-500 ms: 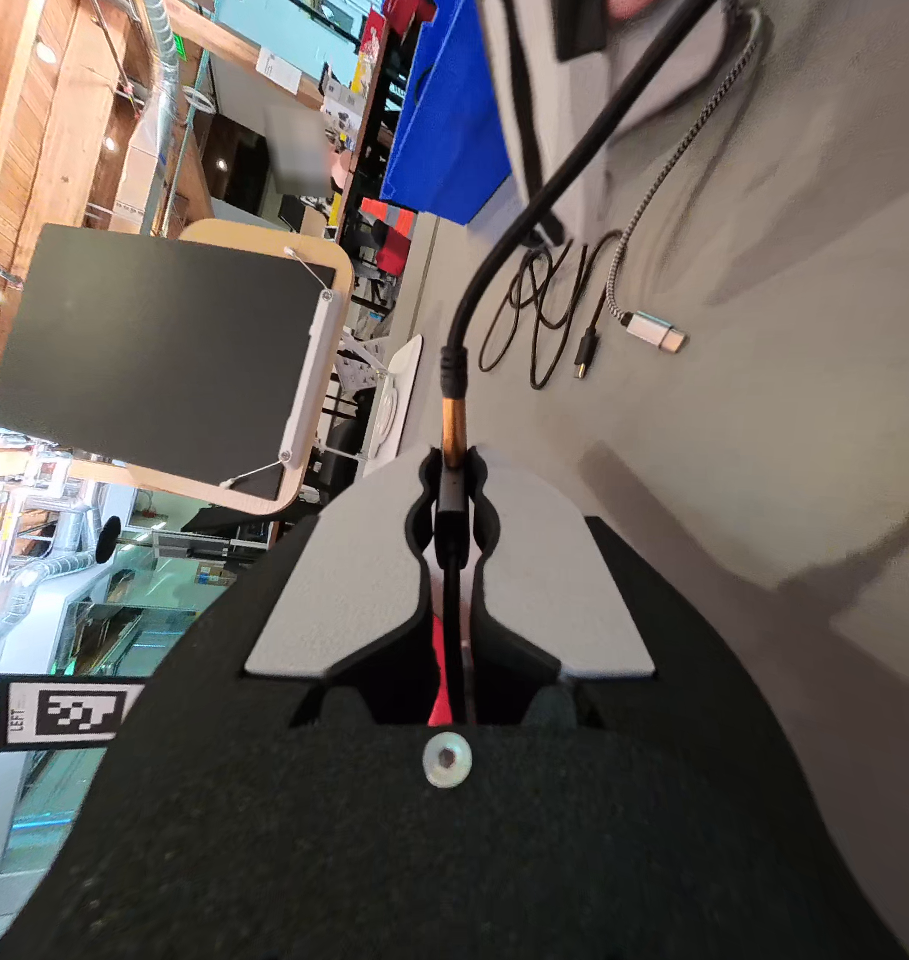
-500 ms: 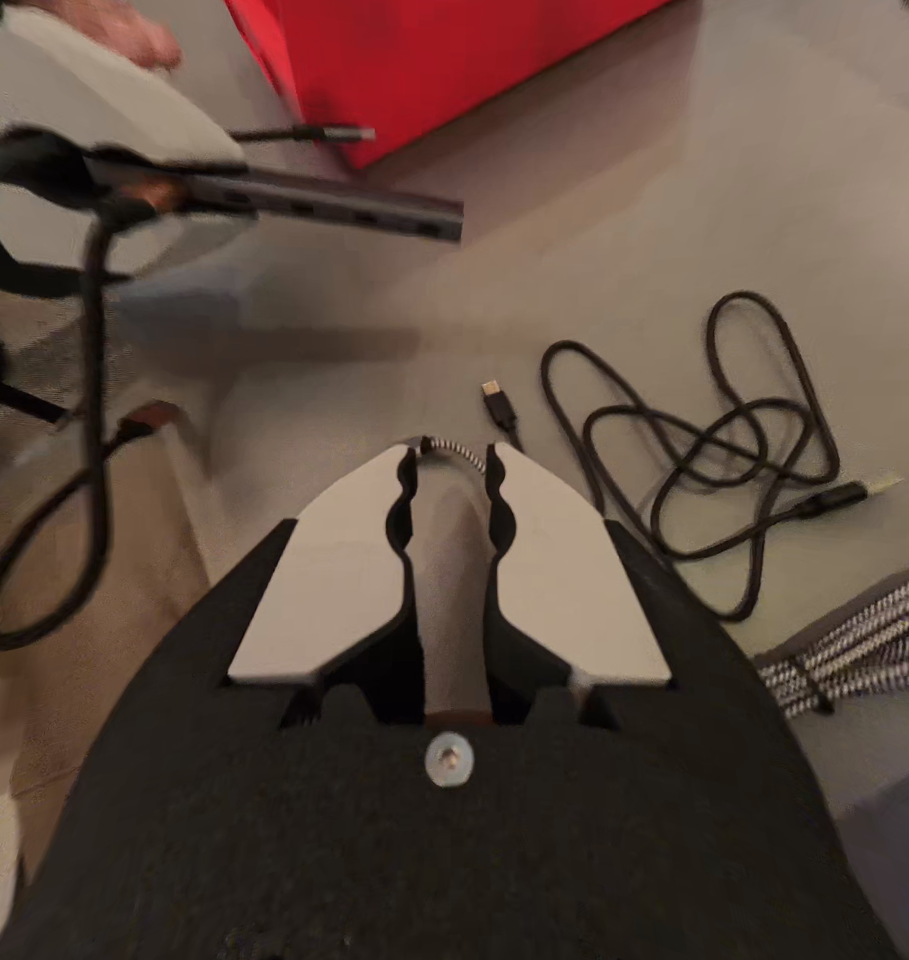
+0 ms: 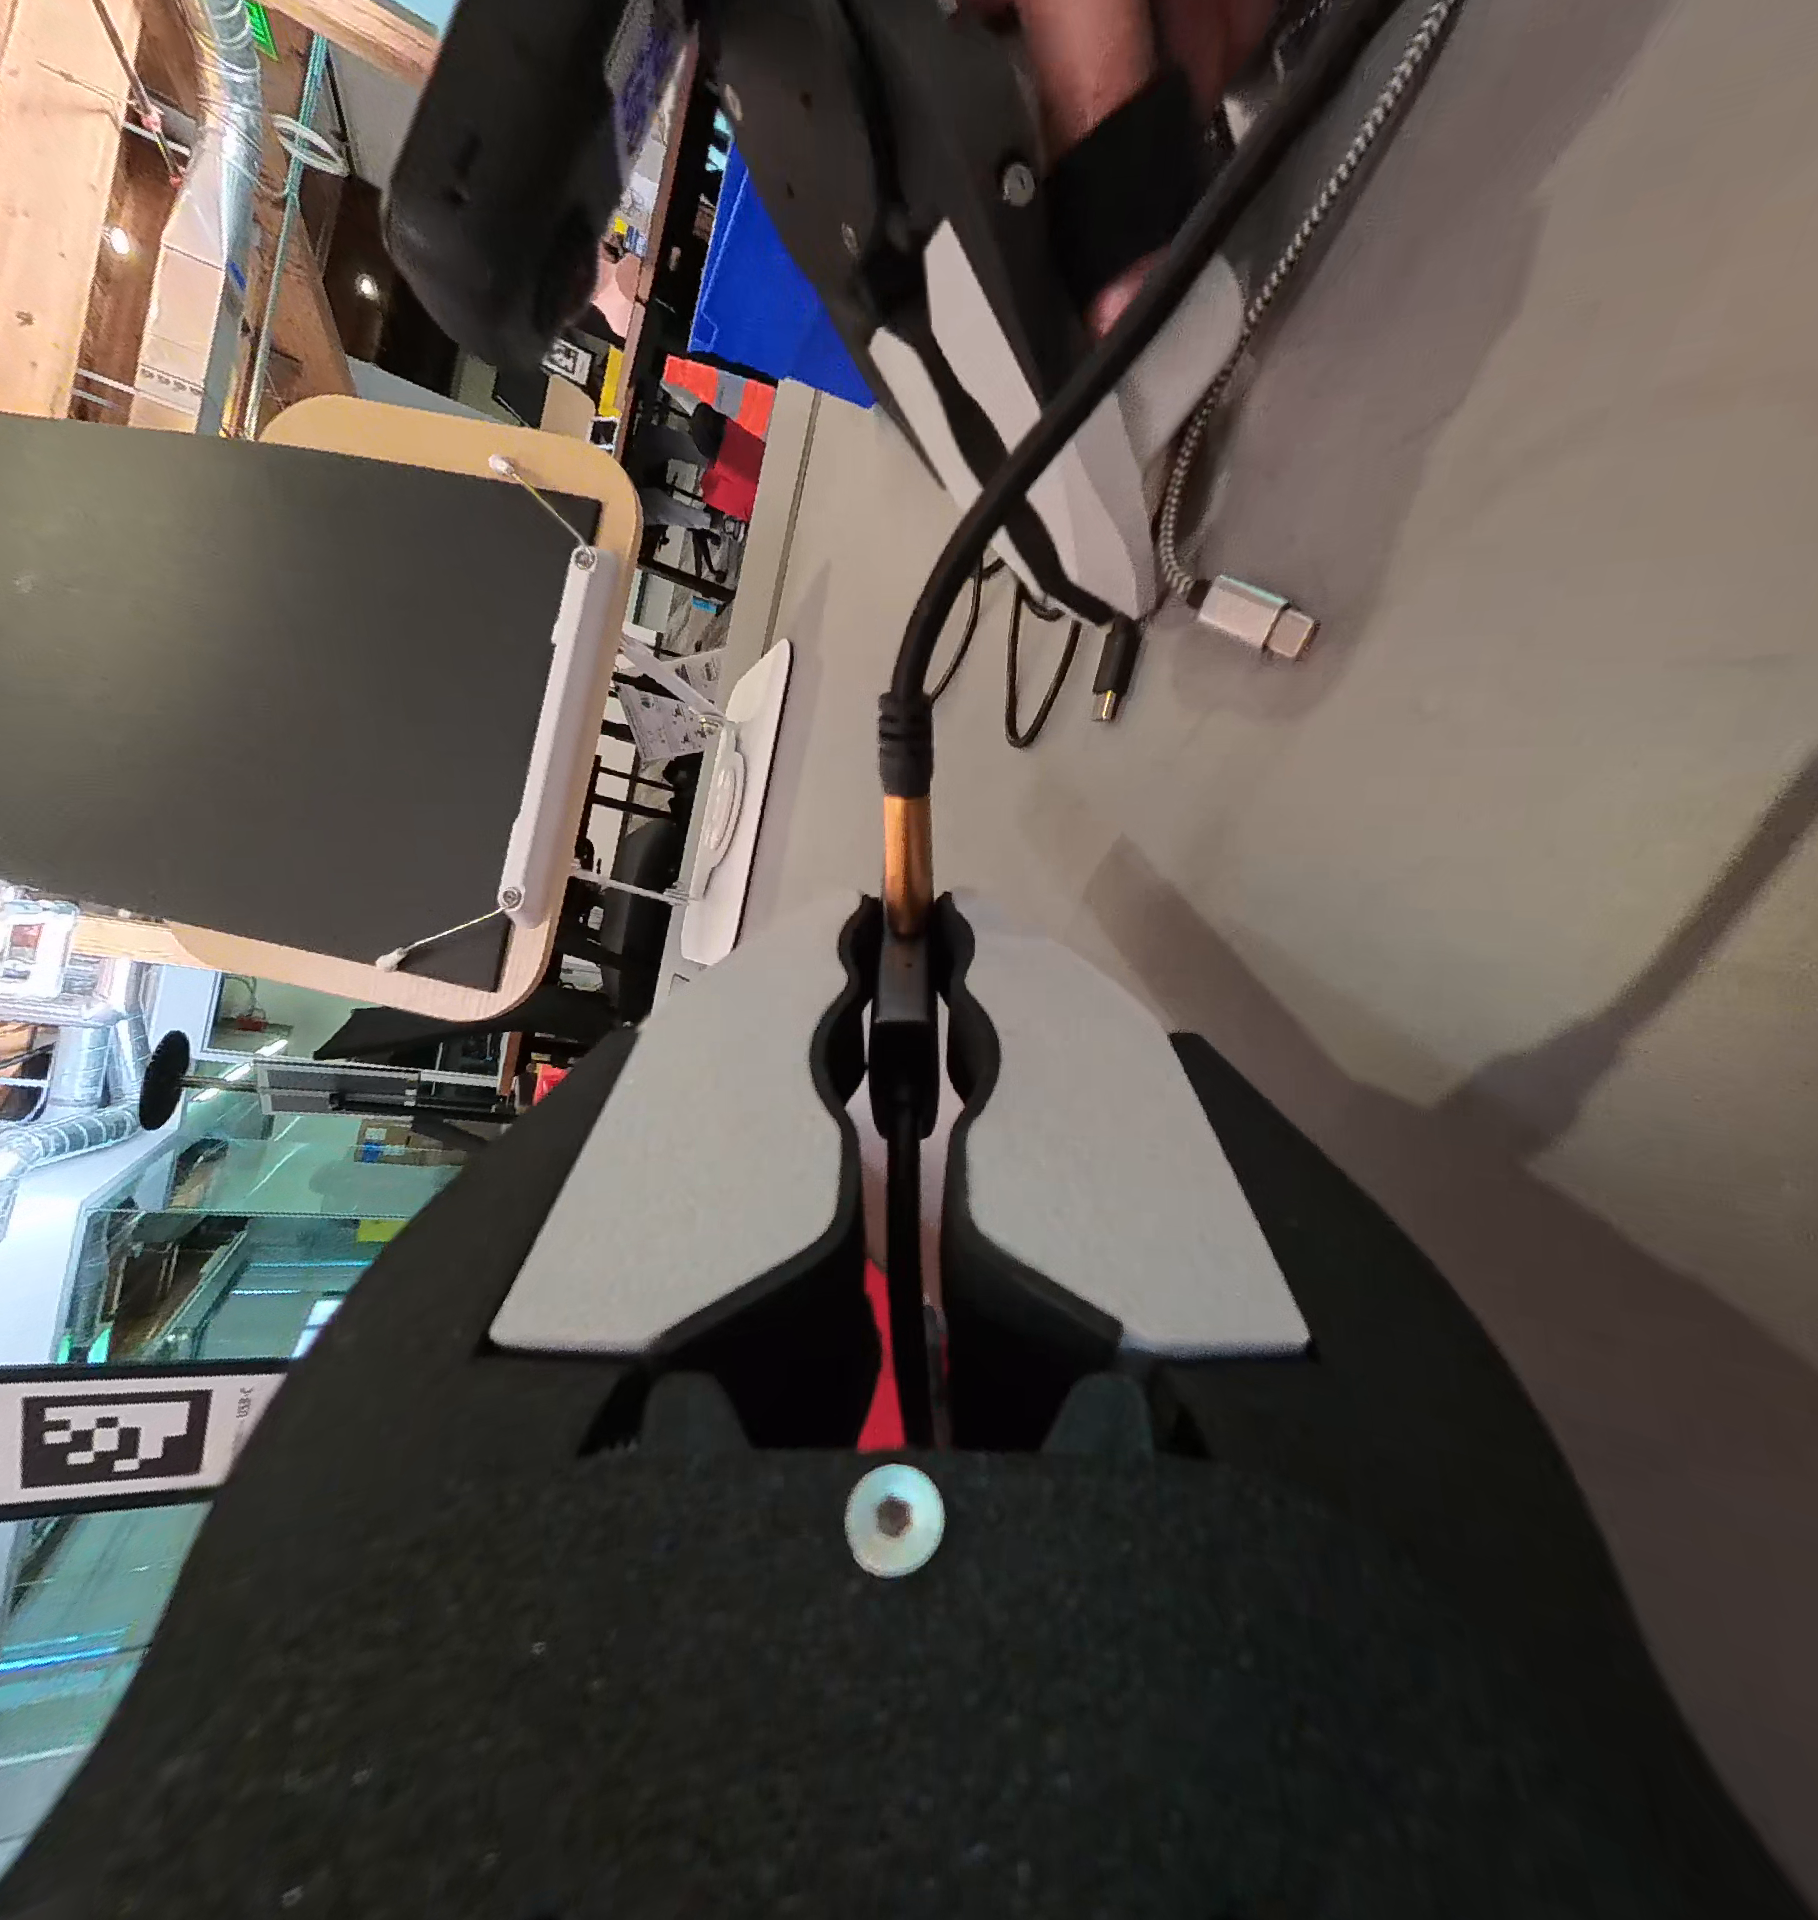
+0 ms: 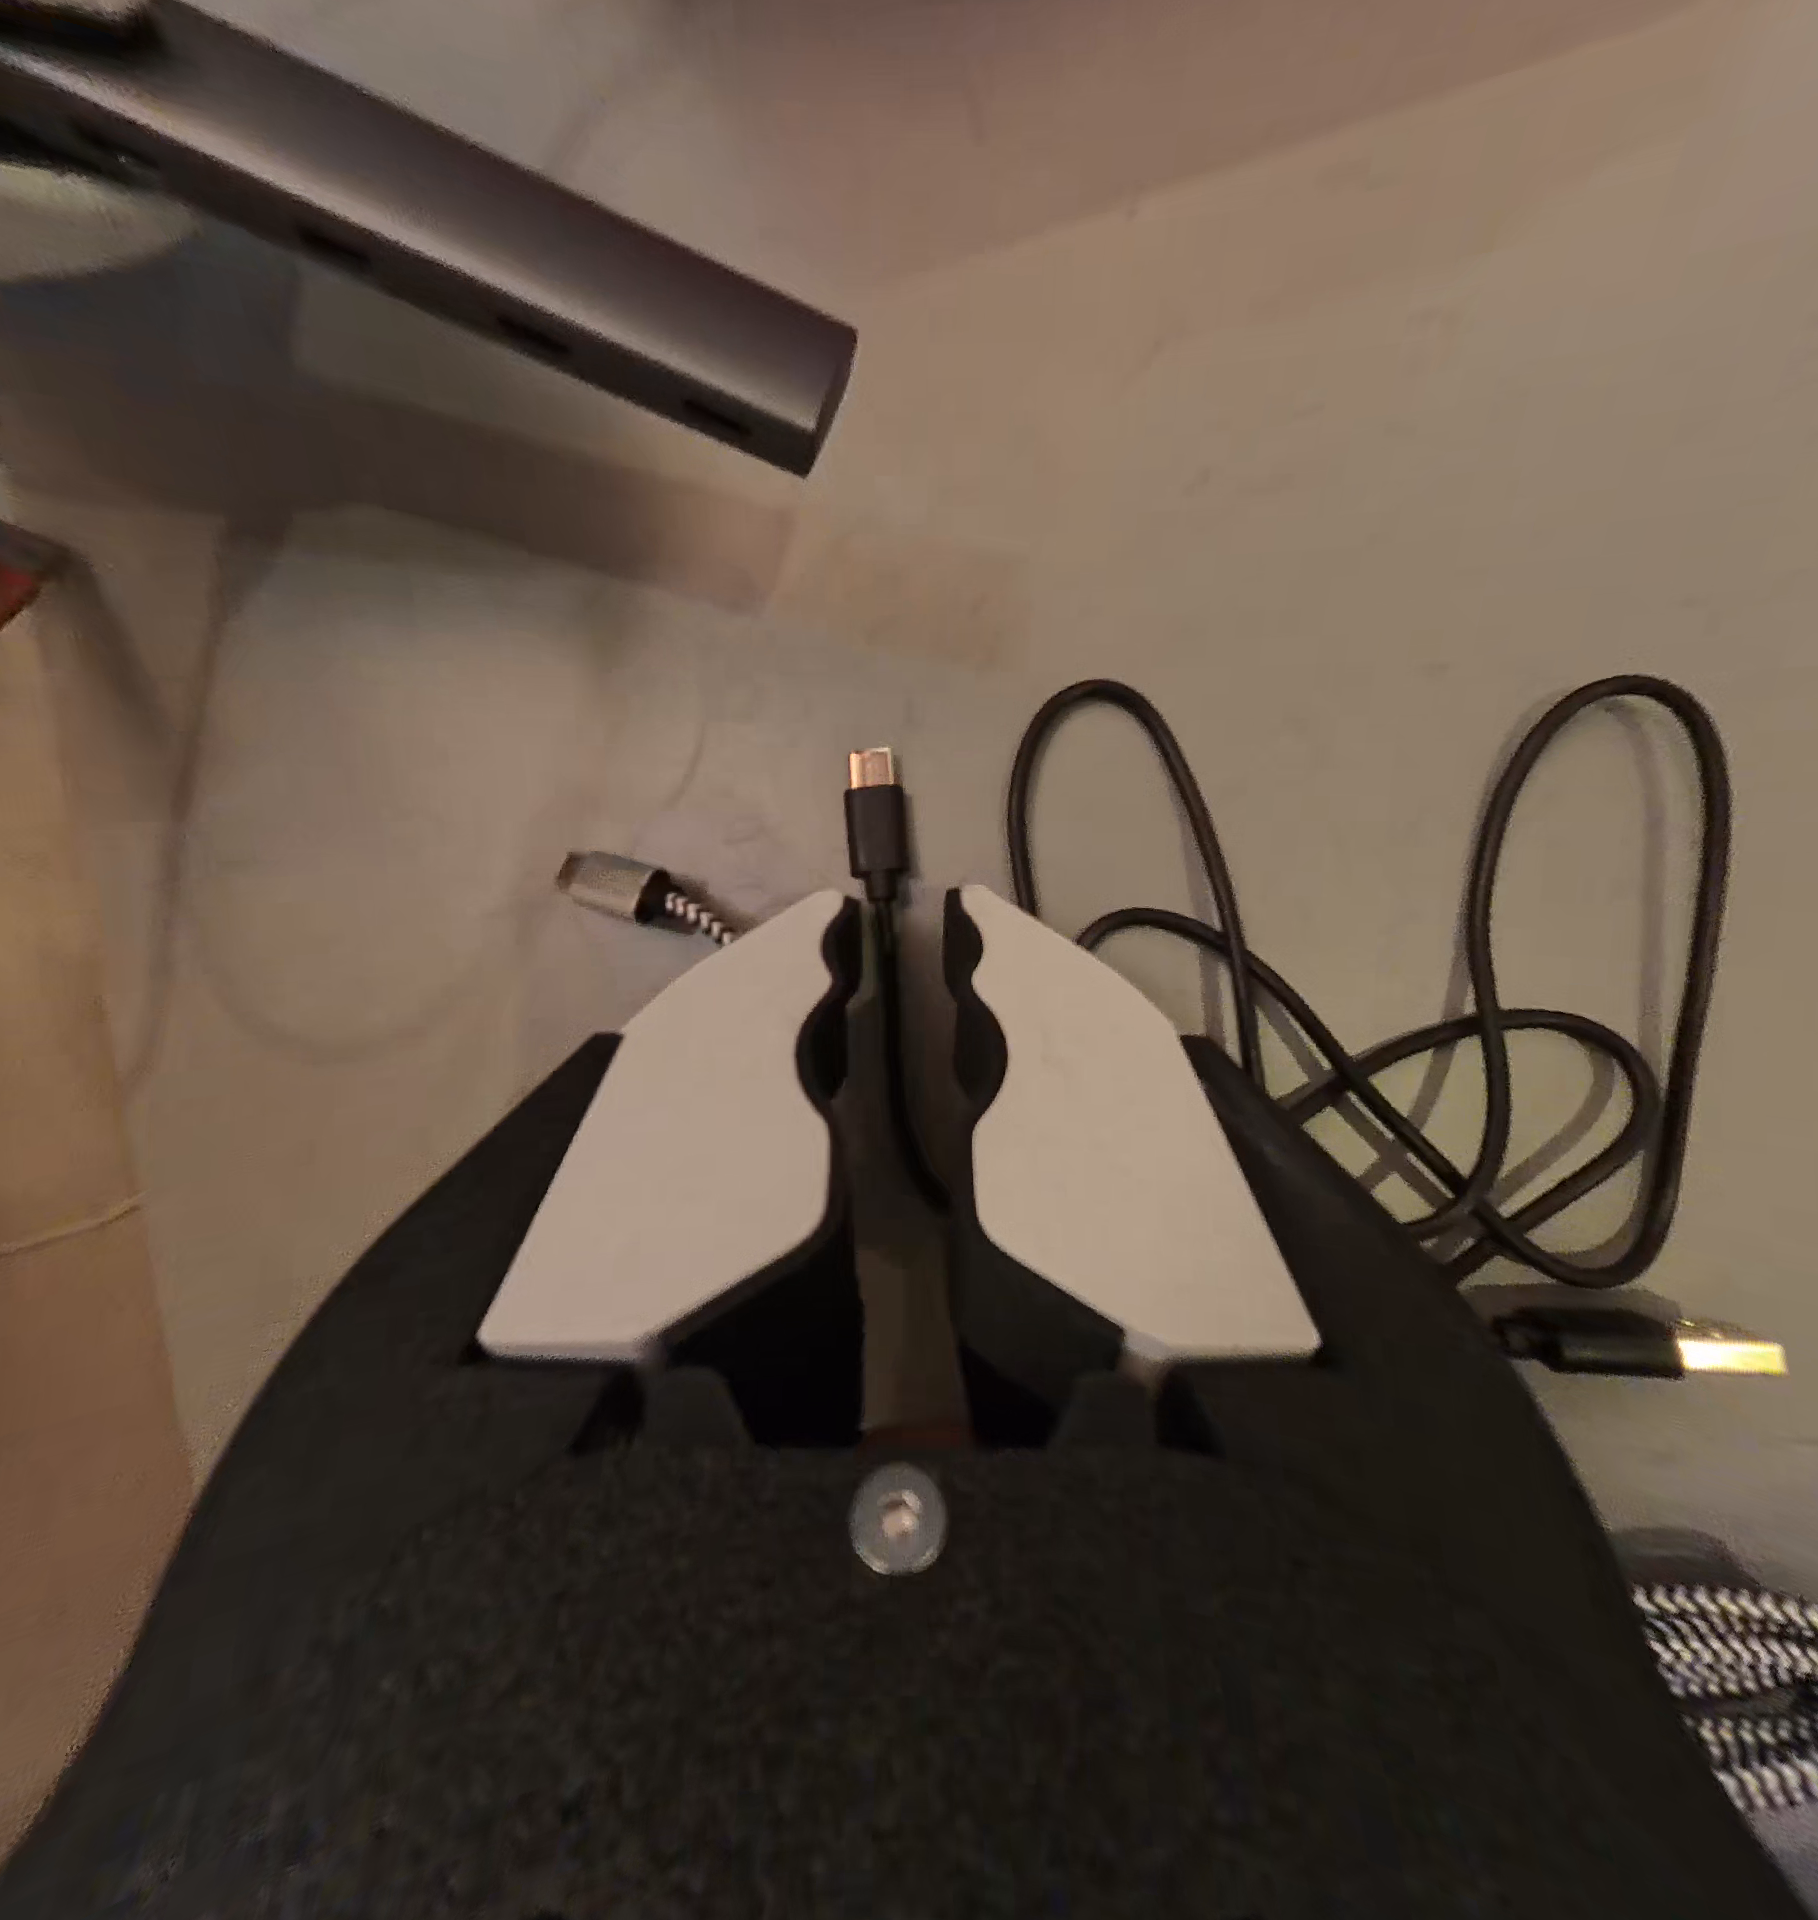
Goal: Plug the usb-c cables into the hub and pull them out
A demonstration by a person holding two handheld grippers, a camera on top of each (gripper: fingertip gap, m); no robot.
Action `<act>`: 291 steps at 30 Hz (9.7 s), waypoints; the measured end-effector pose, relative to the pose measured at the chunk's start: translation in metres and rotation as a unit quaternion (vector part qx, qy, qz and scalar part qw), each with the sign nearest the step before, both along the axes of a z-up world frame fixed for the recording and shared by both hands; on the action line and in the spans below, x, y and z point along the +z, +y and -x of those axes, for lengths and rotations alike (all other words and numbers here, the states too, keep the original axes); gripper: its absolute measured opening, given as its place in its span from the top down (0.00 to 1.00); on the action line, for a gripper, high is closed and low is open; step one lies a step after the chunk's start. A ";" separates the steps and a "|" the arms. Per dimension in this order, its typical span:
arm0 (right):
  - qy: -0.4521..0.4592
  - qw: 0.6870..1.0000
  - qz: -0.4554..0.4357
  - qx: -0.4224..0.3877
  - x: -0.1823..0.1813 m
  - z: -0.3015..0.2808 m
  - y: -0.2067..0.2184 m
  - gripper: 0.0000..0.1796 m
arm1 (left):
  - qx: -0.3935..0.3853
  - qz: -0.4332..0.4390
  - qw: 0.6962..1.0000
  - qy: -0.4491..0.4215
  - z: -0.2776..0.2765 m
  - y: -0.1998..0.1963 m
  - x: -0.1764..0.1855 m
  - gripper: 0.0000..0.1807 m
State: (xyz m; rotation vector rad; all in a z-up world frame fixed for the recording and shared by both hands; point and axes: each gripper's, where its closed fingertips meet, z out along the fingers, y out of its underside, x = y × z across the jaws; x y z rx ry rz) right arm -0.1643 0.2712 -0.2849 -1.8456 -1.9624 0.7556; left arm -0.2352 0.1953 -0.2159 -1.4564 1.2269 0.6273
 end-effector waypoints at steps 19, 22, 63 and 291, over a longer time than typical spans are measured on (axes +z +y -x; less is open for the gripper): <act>0.016 0.998 0.020 -0.058 0.074 0.013 -0.069 0.99 | 0.027 -0.037 0.997 0.068 -0.017 0.009 0.005 0.95; 0.009 0.997 0.022 -0.067 0.072 0.012 -0.069 0.99 | 0.029 -0.043 0.996 0.076 -0.018 0.009 0.005 0.95; 0.271 0.955 0.103 -0.068 0.093 0.041 -0.060 0.95 | 0.061 -0.052 0.997 0.003 -0.006 0.015 0.017 0.95; 0.228 0.955 0.182 -0.049 0.088 0.052 -0.036 0.94 | -0.044 -0.041 0.997 -0.046 -0.016 0.023 0.030 0.95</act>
